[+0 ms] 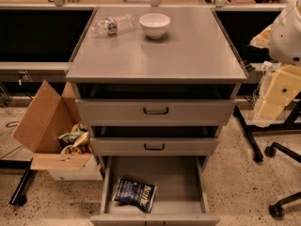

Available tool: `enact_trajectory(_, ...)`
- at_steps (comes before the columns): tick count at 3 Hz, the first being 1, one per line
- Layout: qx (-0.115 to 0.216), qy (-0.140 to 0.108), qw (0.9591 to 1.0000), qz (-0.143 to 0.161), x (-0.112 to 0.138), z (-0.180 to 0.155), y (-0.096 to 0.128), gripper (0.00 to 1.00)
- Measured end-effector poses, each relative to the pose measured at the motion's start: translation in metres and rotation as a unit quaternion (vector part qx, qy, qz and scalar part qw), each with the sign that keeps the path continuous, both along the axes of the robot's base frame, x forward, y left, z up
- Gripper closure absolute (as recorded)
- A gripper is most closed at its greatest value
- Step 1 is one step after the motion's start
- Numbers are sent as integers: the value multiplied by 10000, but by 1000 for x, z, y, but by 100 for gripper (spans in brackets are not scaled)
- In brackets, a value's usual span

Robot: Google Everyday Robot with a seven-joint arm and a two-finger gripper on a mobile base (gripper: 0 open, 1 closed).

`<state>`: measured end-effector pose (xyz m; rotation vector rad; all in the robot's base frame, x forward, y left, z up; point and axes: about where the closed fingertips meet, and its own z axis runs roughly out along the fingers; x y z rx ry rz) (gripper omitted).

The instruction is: Pick blue chip bag from bottom drawer and place on counter

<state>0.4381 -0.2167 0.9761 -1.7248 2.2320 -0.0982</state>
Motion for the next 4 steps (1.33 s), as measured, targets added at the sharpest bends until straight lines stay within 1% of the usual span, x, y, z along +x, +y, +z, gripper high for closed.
enact_trajectory(1, 0, 0, 10000, 1, 0, 0, 0, 0)
enact_trajectory(2, 24, 206, 9996, 199, 4, -38, 15, 0)
enact_trajectory(3, 210, 557, 9970, 493, 6, -112, 40, 0)
enact_trajectory(4, 469, 934, 9925, 629, 2, -198, 63, 0)
